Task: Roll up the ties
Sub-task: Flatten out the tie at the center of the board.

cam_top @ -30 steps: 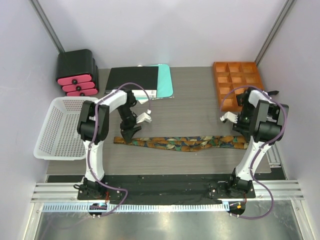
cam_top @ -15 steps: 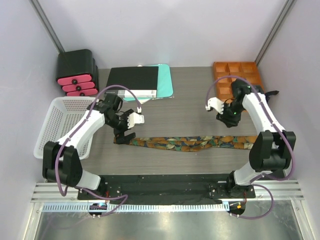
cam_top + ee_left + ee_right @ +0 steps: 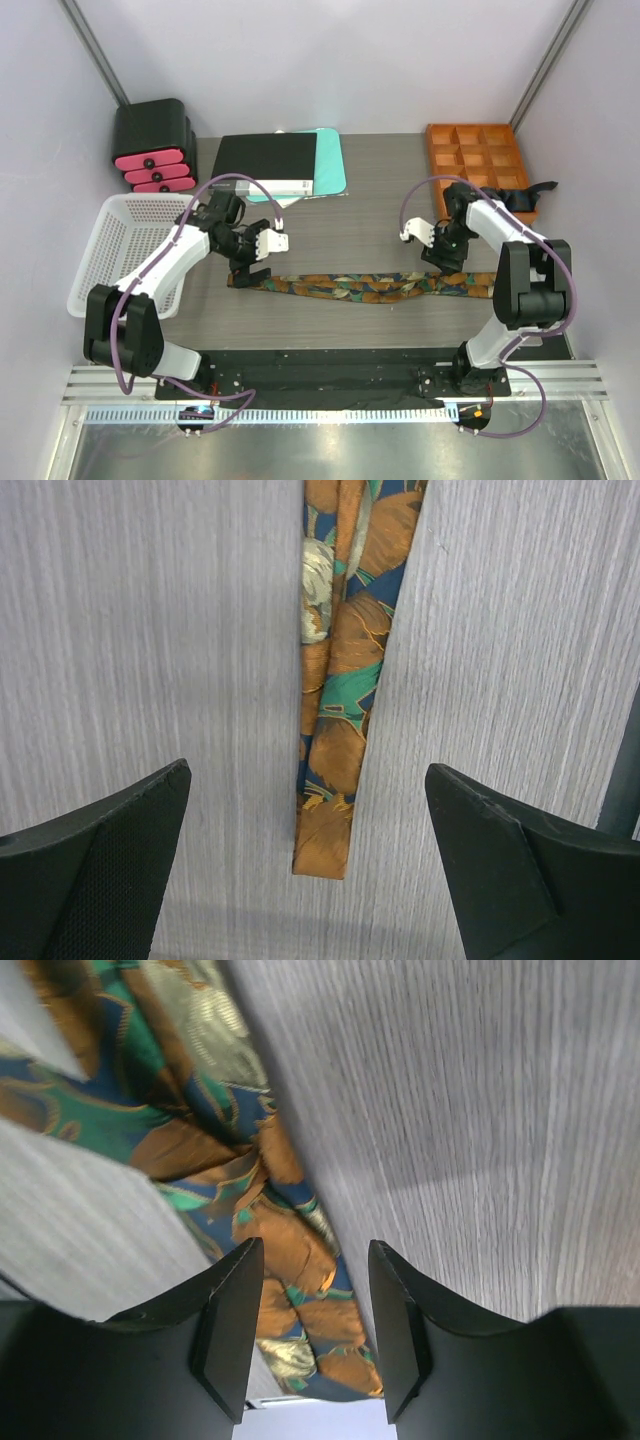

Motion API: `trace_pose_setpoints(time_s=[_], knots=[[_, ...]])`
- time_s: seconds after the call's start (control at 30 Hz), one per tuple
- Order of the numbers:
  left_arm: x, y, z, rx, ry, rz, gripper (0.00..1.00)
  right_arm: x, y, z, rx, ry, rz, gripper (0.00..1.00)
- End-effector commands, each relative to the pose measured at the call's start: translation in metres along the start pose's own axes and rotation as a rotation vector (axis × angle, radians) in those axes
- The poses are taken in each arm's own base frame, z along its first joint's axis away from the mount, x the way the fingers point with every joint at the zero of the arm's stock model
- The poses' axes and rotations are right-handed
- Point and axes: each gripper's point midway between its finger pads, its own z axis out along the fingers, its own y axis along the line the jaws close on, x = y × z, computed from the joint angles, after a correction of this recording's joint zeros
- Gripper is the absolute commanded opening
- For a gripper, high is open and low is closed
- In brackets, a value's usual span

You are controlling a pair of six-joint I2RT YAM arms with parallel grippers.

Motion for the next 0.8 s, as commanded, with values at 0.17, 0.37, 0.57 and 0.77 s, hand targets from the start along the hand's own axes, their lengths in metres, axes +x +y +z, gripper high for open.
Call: trace_pose_setpoints(time_s=[0.17,0.37,0.57,0.77], knots=[[0.006,0.0,0.008,0.012,0.008,0.045,1.0,0.02,-0.001,0.021,0.025,0.09,-0.013,0.47],[0.006,0.005,0.009,0.003,0.013,0.051,1.0,0.02,0.002,0.023,0.028,0.089,-0.015,0.28],[0.013,0.005,0.012,0.002,0.036,0.054,1.0,0.016,-0.003,0.001,0.057,0.084,-0.013,0.05],[0.013,0.01,0.011,0.005,0.047,0.072,1.0,0.025,0.002,-0.021,0.071,0.11,-0.04,0.01]])
